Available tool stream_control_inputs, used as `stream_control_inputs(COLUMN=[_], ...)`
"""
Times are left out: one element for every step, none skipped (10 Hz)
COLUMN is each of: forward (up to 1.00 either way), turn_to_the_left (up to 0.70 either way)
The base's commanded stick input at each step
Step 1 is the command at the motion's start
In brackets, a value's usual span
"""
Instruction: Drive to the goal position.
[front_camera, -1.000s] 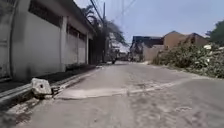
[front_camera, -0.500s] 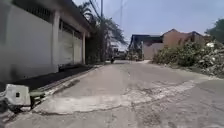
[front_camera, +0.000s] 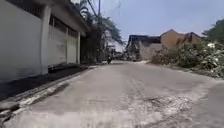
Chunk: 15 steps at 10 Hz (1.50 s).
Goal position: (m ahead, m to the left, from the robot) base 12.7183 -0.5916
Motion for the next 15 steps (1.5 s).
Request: stream_control_inputs(forward=[1.00,1.00,1.00,1.00,1.00,1.00,1.00,1.00,1.00,1.00,1.00,1.00,1.00,1.00,1.00], turn_to_the_left=[-0.02,-0.02,-0.02,-0.02,-0.02,-0.02,-0.02,-0.02,-0.09,-0.23,-0.33,-0.40,-0.40,-0.40,-0.32])
